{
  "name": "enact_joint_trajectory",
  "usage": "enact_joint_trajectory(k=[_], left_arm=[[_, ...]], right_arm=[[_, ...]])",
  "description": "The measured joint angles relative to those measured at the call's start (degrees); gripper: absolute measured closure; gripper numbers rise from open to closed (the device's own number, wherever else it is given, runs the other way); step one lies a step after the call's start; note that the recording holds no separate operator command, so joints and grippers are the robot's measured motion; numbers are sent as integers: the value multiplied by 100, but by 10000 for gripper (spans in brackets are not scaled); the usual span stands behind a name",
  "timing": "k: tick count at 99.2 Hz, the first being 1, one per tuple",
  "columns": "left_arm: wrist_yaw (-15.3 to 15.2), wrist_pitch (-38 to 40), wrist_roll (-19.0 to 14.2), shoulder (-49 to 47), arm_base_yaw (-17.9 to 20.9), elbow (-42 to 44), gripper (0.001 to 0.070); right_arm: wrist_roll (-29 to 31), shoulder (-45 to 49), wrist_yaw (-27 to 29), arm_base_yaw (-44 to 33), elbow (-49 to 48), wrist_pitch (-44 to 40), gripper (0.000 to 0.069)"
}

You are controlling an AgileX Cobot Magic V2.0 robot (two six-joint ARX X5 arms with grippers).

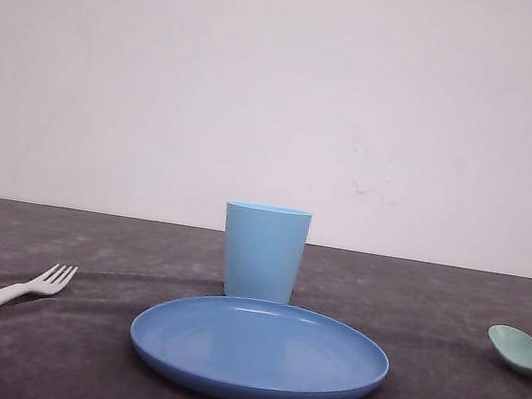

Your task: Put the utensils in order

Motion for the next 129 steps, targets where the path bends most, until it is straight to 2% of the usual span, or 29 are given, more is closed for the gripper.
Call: enact_joint_trajectory(k=[8,13,17,23,30,51,76,108,119,124,129], left_arm=[[146,-83,61,203,-83,0,494],[188,-72,98,282,-153,0,395],[205,-68,105,345,-216,0,342],[210,-61,103,470,-326,0,308],[210,-66,94,669,-481,0,302],[212,-136,-103,1591,-1176,0,349],[-308,9,-348,2933,-2013,0,352],[-337,531,-702,4048,-2544,0,352],[-496,636,-782,4183,-2627,50,356],[-575,682,-809,4240,-2653,83,371],[-643,688,-826,4295,-2675,111,421]], right_arm=[[-20,105,-79,107,0,-35,413],[-17,179,-129,151,0,-63,307],[-20,243,-149,188,0,-72,258],[-20,317,-184,229,0,-79,223],[-22,365,-247,267,0,-79,209],[-31,619,-254,374,0,-81,205],[-31,874,-286,402,0,-103,205],[-33,885,-284,402,0,-109,205],[-33,883,-284,402,0,-120,205],[-33,885,-286,402,0,-140,205],[-33,885,-284,402,0,-157,205]])
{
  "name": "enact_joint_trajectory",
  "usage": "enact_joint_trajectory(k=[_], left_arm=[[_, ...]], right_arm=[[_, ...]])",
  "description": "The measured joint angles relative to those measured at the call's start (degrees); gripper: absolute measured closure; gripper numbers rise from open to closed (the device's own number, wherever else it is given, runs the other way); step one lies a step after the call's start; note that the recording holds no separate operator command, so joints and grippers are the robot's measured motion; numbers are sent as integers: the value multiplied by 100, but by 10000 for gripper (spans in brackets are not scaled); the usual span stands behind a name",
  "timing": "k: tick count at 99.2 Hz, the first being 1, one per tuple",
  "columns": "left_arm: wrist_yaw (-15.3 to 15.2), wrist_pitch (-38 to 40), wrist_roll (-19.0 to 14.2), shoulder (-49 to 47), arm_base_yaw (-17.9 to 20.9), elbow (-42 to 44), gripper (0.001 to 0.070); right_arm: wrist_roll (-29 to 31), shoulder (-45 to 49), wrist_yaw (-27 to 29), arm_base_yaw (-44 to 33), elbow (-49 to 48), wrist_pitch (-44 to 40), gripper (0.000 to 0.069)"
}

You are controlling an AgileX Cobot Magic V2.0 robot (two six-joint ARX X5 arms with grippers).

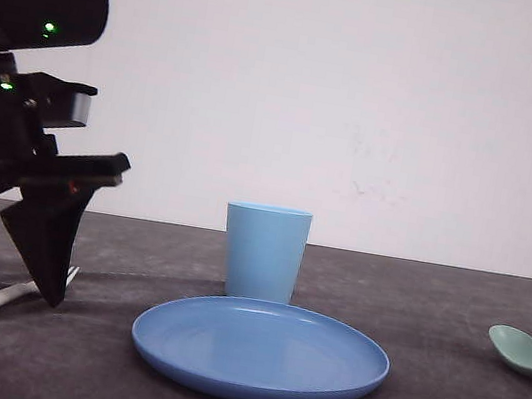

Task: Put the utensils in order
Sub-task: 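Grasp the white fork with the left gripper and lift it, then lower the white fork into the light blue cup and release it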

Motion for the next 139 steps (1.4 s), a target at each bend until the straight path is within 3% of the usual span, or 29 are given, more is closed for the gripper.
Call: enact_joint_trajectory(k=[10,16,41,54,72,82,117,139], left_arm=[[-118,28,-33,57,-7,11,604],[-122,52,-52,61,-9,17,659],[-74,-11,-79,-26,-39,24,672],[-175,48,-81,-573,-118,94,672],[-474,1886,61,-1777,-245,315,673],[-684,2898,278,-1917,-369,326,673],[-706,5263,782,-476,-728,323,673],[-719,6269,872,461,-844,323,673]], right_arm=[[-2,0,0,0,0,-46,205],[-2,0,0,0,0,-50,205],[-2,0,0,0,0,-50,205],[-2,0,7,0,0,-48,205],[-4,0,20,0,0,4,205],[-7,0,26,0,0,122,205],[-9,0,28,0,0,525,205],[-44,0,162,0,0,533,205]])
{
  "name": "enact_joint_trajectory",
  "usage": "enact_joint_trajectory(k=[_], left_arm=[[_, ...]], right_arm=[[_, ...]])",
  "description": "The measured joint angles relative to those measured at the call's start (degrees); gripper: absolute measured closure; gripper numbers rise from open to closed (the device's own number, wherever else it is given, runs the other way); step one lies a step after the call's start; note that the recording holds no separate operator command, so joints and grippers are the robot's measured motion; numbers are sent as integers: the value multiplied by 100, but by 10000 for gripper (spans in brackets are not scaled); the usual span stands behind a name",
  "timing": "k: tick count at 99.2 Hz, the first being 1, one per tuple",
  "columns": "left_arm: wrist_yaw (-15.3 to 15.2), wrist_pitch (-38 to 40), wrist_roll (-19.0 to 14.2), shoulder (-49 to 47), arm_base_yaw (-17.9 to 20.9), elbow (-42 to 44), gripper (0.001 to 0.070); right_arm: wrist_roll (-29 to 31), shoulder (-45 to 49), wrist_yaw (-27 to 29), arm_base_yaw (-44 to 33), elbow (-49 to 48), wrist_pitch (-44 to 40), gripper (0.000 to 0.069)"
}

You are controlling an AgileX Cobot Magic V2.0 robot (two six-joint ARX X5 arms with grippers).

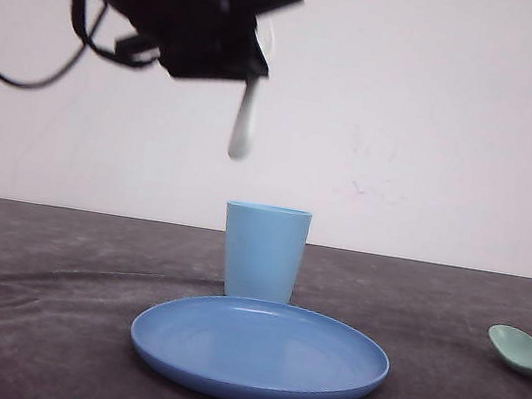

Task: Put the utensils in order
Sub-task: 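Lower the white fork into the light blue cup and release it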

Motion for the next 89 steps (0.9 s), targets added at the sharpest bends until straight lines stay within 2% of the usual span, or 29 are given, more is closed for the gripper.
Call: enact_joint_trajectory(k=[28,45,66,72,84,89], left_arm=[[-2,595,9,802,-105,0,673],[-2,579,-70,1174,-125,0,672],[-2,369,-81,1209,-127,-2,636],[0,341,-90,1209,-127,-2,596],[35,361,-111,1204,-127,-2,425],[52,343,-149,1180,-127,-2,383]], right_arm=[[-7,0,42,0,0,-52,205],[-74,0,42,0,0,-140,205],[-111,0,42,0,0,-151,205],[-111,0,42,0,0,-153,205],[-111,0,42,0,0,-216,205],[-111,0,42,0,0,-299,205]])
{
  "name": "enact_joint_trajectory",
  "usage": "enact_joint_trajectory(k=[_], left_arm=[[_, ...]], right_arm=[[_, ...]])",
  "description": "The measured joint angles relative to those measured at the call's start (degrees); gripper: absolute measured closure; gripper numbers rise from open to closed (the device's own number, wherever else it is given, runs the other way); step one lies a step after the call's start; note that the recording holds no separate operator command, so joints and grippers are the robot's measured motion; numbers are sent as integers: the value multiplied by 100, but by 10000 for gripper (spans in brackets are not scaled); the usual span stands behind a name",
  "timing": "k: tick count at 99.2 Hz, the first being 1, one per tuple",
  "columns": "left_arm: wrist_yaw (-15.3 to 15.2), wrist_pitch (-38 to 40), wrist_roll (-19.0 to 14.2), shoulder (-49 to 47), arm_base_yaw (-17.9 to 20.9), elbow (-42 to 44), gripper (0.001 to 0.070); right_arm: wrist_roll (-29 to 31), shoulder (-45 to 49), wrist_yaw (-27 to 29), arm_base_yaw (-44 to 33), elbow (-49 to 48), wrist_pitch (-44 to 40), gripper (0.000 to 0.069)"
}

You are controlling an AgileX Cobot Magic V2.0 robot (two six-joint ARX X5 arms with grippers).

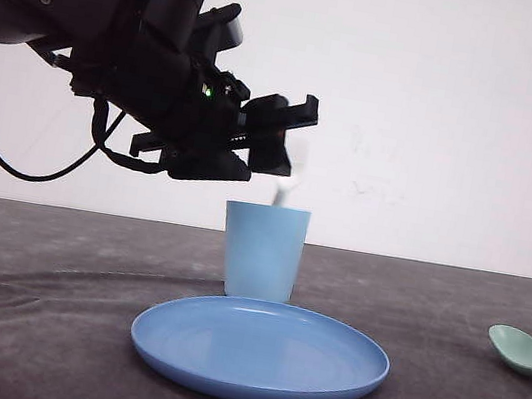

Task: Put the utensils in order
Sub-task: 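Lower the white fork into the light blue cup and release it, then grasp the mint-green spoon with the right gripper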

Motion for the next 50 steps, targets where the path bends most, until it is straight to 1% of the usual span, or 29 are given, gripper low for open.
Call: enact_joint_trajectory(k=[5,15,28,42,50], left_arm=[[61,-20,-35,-85,0,-2,363],[120,-92,-79,-470,-28,-13,356],[125,-568,-81,-1325,-105,-13,355],[125,-1528,-81,-2385,-190,-13,355],[125,-2225,-79,-3012,-229,-13,355]], right_arm=[[0,2,0,0,0,-96,205],[4,24,-2,26,0,-308,205],[61,168,0,205,0,-796,222],[350,520,-2,479,-2,-1351,245],[531,763,-4,695,-79,-1414,247]])
